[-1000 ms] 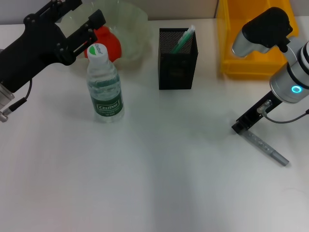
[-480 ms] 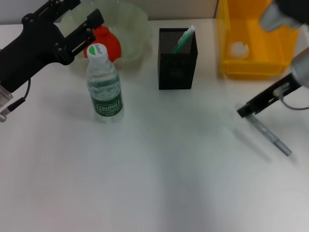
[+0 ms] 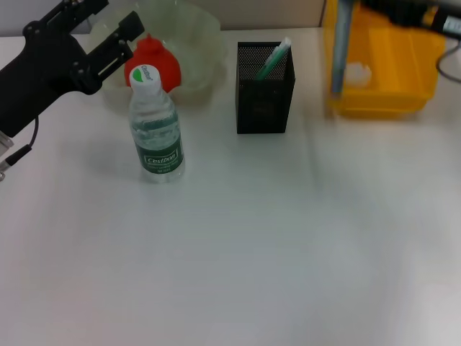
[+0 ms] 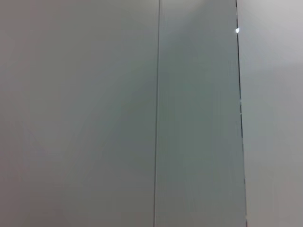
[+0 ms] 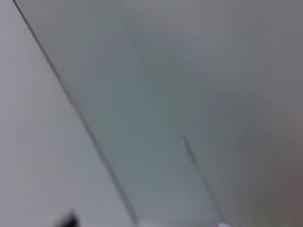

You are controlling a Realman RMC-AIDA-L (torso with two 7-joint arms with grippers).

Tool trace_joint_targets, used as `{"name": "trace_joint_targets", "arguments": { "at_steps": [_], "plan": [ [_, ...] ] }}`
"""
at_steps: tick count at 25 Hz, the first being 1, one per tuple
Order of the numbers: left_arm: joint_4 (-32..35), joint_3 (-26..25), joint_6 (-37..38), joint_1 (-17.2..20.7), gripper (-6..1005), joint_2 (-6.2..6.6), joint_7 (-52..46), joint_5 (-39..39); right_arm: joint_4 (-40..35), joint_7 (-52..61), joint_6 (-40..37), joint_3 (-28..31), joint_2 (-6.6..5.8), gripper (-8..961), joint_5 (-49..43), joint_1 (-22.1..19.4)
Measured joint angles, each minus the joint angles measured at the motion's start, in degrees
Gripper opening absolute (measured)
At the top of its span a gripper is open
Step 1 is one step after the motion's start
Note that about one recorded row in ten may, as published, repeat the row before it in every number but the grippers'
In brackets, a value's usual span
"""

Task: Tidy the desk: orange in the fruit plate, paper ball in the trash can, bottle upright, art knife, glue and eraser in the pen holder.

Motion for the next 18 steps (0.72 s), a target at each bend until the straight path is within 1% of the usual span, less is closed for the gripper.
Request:
{"name": "trace_joint_targets", "arguments": {
  "at_steps": [2,5,7,10,13,15,18],
  "plan": [
    [-0.4,-0.7,0.0,-0.1,665,0.01,0.1,0.0,5.6,-10.1,1.2,0.1,0.42,134,7.4,0.3],
    [-0.6,-1.1,0.0,-0.1,665,0.00,0.2,0.0,11.2,-22.7,4.4,-0.6,1.77,134,15.2,2.0],
    [-1.6,-2.2,0.4,-0.1,665,-0.06,0.9,0.0,15.1,-28.5,6.1,-1.6,1.89,134,18.4,3.9],
    [-2.9,-3.3,1.3,-0.1,665,-0.06,1.4,-0.2,20.0,-36.3,10.0,-2.3,1.92,134,19.9,7.3],
    [-3.9,-3.8,2.3,-0.1,665,-0.03,1.9,-0.9,22.9,-40.1,14.4,-2.2,1.98,134,19.9,10.3],
    [-4.6,-4.2,2.9,-0.1,665,0.01,2.3,-1.3,24.0,-40.7,16.6,-2.7,1.96,134,19.5,11.5],
    [-5.1,-4.6,3.3,-0.1,665,0.01,2.6,-1.5,24.4,-41.5,19.6,-5.6,2.01,134,19.4,12.2]
  ]
}}
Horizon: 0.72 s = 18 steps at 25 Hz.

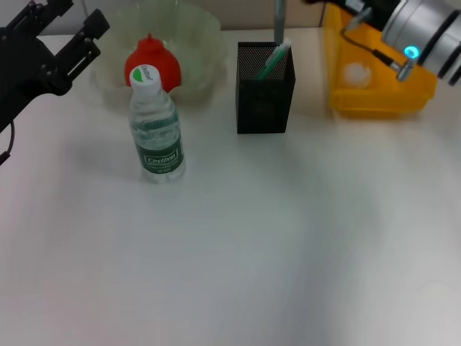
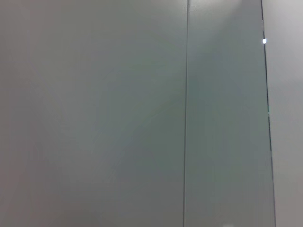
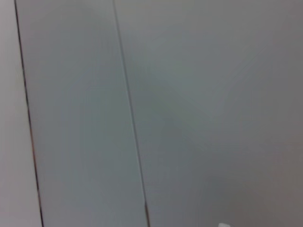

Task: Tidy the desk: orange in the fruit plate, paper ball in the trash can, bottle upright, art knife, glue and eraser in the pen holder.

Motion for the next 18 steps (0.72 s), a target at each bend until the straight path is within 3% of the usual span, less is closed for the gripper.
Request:
{"name": "trace_joint_targets", "arguments": {
  "at_steps": [18],
  "plan": [
    [-1.3,-0.2,1.0,-0.6,665,-0.26,0.1,-0.1,3.6,-0.8,1.8,-4.0,0.11,133,-0.5,-2.6]
  ]
}}
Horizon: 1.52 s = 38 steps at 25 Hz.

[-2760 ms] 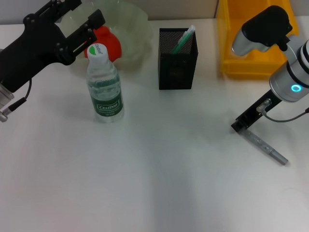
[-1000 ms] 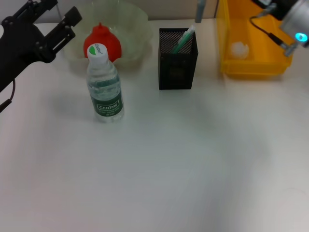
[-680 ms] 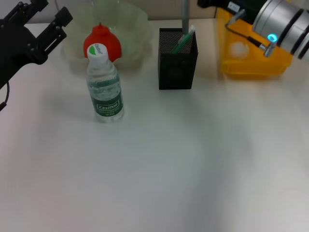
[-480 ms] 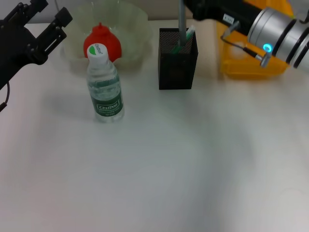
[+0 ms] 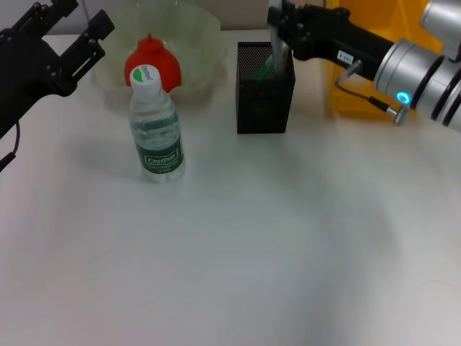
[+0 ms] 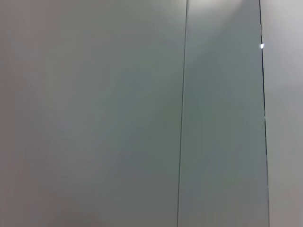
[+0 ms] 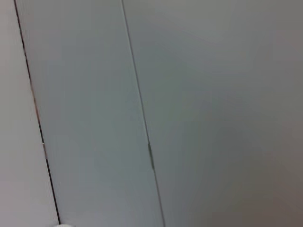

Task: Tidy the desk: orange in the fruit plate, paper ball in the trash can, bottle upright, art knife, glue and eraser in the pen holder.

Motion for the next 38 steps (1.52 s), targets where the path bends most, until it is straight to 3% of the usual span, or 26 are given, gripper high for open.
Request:
{"name": "trace_joint_targets", "arguments": {
  "at_steps": [6,12,14,16,17,20,23,26,30,35,38],
  "plan": [
    [-0.1,-0.1,0.8,0.0,666,0.07,-0.6,0.0,0.0,0.4,-1.6,-0.1,0.00,213,-0.1,-1.0],
    [0.6,-0.4,1.6,-0.4,666,0.71,-5.5,0.3,-0.9,3.1,-7.1,-0.5,-0.21,452,-0.2,-2.6],
    [1.1,-0.6,2.0,-0.5,666,1.65,-9.8,0.7,-3.2,6.7,-10.4,-2.1,-0.41,502,-0.2,-3.9],
    [1.3,-0.8,3.4,-0.8,666,3.55,-15.8,1.8,-11.8,16.4,-16.0,-7.7,-0.75,551,-0.2,-7.7],
    [1.2,-0.8,4.5,-1.0,666,4.54,-18.4,2.4,-11.8,16.4,-16.0,-7.7,-0.75,557,-0.2,-7.7],
    [0.7,-0.9,10.1,-1.7,666,7.85,-25.8,6.6,-21.2,25.2,-22.4,-12.4,-1.61,576,-2.0,-11.7],
    [1.0,-2.0,15.4,-1.5,666,8.79,-28.6,10.6,-26.2,31.0,-28.9,-12.7,-2.19,594,-6.6,-13.1],
    [1.2,-3.5,18.3,-1.2,666,8.53,-29.8,15.7,-30.4,36.2,-35.1,-12.5,-2.49,613,-15.5,-13.3],
    [1.0,-4.2,19.0,-1.5,683,7.85,-30.9,23.9,-31.5,37.5,-36.7,-12.8,-2.49,638,-23.3,-12.2],
    [0.6,-5.8,16.9,-2.1,718,5.87,-31.3,31.7,-31.2,37.3,-36.4,-13.2,-1.98,806,-26.6,-11.1],
    [0.4,-6.3,15.7,-2.5,743,4.79,-31.7,34.9,-31.2,37.3,-36.4,-13.3,-1.89,806,-27.7,-10.6]
  ]
}}
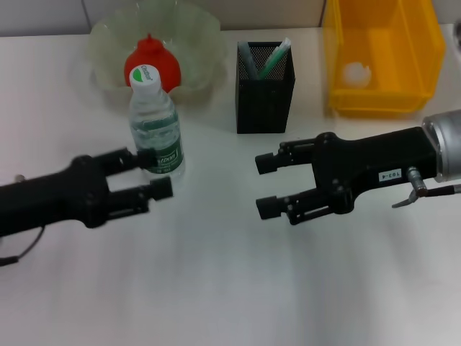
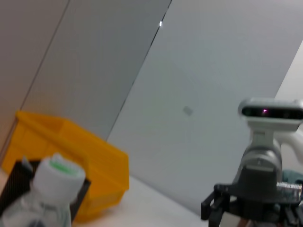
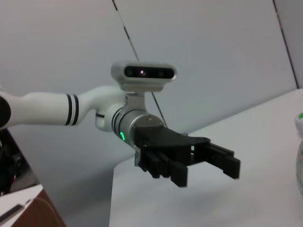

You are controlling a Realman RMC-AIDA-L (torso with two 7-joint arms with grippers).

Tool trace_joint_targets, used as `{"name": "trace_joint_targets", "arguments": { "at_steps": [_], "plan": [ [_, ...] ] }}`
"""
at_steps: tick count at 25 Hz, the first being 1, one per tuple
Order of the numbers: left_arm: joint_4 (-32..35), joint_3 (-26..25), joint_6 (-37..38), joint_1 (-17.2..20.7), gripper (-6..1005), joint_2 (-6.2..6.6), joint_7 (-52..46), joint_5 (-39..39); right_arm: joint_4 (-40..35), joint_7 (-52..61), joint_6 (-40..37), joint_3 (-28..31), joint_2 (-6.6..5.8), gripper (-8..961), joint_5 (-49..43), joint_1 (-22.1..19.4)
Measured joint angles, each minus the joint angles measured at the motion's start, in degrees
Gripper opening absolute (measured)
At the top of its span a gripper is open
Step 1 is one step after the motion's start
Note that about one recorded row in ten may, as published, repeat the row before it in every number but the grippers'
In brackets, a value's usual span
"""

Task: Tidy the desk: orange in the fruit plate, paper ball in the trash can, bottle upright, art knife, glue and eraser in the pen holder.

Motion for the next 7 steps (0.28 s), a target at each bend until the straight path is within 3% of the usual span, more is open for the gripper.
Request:
{"name": "trace_joint_targets", "arguments": {
  "at_steps": [7],
  "plan": [
    [-0.6,-0.1,-1.0,-0.6,744,-0.57,-0.6,1.6,0.1,0.9,0.4,0.1,-0.07,806,-2.5,1.2]
  ]
}}
